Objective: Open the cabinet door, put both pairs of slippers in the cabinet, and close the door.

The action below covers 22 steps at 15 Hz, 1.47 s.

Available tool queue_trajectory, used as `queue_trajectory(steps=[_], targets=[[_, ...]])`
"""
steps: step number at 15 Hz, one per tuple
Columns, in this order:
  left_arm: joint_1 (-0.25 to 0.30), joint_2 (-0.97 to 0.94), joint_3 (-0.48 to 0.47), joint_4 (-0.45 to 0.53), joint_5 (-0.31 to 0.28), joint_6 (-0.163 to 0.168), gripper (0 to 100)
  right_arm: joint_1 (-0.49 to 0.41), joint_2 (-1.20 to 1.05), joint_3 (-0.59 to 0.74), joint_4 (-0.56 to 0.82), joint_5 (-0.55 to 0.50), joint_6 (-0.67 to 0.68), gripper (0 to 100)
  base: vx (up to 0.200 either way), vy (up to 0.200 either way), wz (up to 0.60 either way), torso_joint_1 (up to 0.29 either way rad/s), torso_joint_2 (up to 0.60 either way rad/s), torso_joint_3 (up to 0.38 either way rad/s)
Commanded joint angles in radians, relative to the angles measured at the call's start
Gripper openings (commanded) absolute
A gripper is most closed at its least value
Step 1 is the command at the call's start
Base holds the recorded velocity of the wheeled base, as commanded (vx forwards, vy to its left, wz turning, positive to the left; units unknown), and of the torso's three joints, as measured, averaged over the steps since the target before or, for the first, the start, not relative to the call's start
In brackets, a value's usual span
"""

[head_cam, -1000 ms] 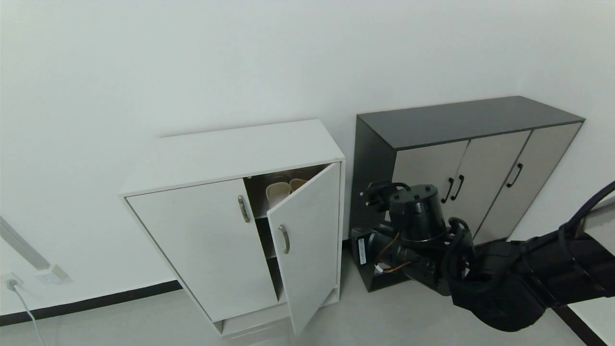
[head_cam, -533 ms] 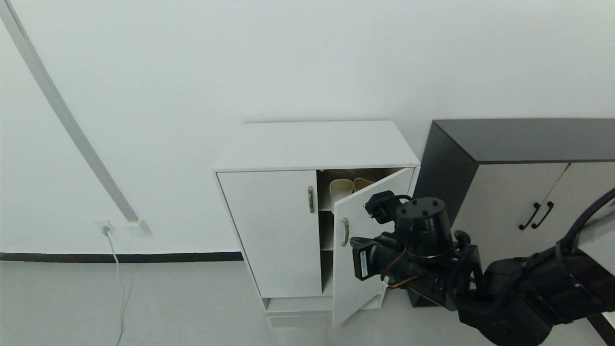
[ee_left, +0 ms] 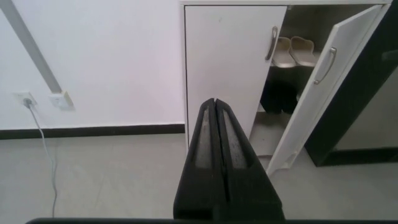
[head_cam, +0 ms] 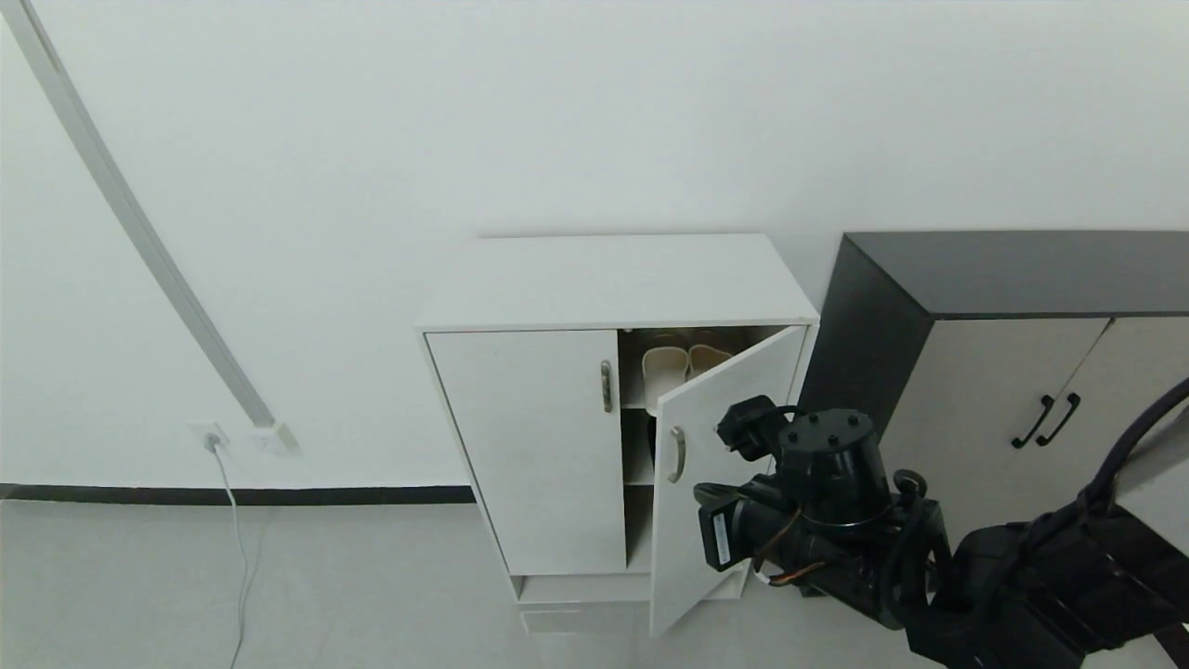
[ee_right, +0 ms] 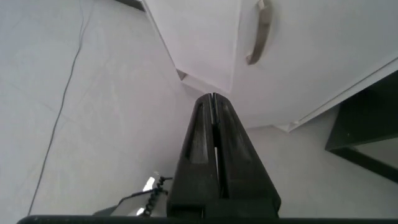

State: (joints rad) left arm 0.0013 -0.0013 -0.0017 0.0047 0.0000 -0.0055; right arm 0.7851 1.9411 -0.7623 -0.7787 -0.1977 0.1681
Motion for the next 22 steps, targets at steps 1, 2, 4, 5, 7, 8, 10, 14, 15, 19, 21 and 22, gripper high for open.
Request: queue_trajectory(steps=[1, 2, 4, 5, 7, 8, 10, 14, 15, 19, 21, 22], targets=[[0.0, 0.001, 0.0, 0.0, 0.0, -0.001, 0, 0.0, -0.017, 0.049, -0.027, 0.0, -0.002, 0, 0.2, 0.0, 0.0, 0.007, 0.0, 0.002], [0.0, 0.001, 0.0, 0.0, 0.0, -0.001, 0, 0.0, -0.025, 0.071, -0.043, 0.0, -0.004, 0, 0.2, 0.0, 0.0, 0.002, 0.0, 0.007], [0.0, 0.001, 0.0, 0.0, -0.002, -0.001, 0, 0.002, -0.04, 0.101, -0.062, -0.002, -0.018, 0, 0.2, 0.0, 0.0, -0.012, 0.0, 0.009], [0.0, 0.001, 0.0, 0.0, -0.002, -0.001, 0, 0.002, -0.051, 0.118, -0.063, -0.002, -0.019, 0, 0.2, 0.0, 0.0, 0.007, 0.0, 0.002], [0.0, 0.001, 0.0, 0.0, 0.0, -0.001, 0, 0.003, -0.063, 0.147, -0.065, -0.002, -0.019, 0, 0.2, 0.0, 0.0, 0.01, 0.0, 0.002], [0.0, 0.001, 0.0, 0.0, 0.0, -0.001, 0, 0.003, -0.07, 0.164, -0.07, -0.002, -0.019, 0, 0.2, 0.0, 0.0, 0.002, 0.0, -0.002], [0.0, 0.001, 0.0, 0.0, 0.0, -0.002, 0, 0.003, -0.074, 0.173, -0.082, -0.002, -0.019, 0, 0.1, 0.0, 0.0, 0.004, 0.0, 0.001], [0.0, 0.001, 0.0, 0.0, 0.002, -0.002, 0, -0.007, -0.057, 0.15, -0.082, 0.0, -0.018, 0, 0.0, 0.0, 0.0, 0.0, 0.0, 0.0], [0.0, 0.001, 0.0, 0.0, 0.002, -0.002, 0, -0.018, -0.045, 0.136, -0.082, 0.0, -0.018, 0, 0.0, 0.0, 0.0, 0.0, 0.0, 0.0], [0.0, 0.001, 0.0, 0.0, 0.002, -0.002, 0, -0.055, 0.025, 0.058, -0.082, 0.003, -0.018, 0, 0.0, 0.0, 0.0, 0.0, 0.0, 0.0], [0.0, 0.001, 0.0, 0.0, 0.002, -0.002, 0, -0.07, 0.067, 0.014, -0.082, 0.004, -0.019, 0, 0.0, 0.0, 0.0, 0.0, 0.0, 0.0], [0.0, 0.001, 0.0, 0.0, 0.002, -0.004, 0, -0.076, 0.085, -0.006, -0.082, 0.004, -0.019, 0, 0.0, 0.0, 0.0, 0.0, 0.0, 0.0]])
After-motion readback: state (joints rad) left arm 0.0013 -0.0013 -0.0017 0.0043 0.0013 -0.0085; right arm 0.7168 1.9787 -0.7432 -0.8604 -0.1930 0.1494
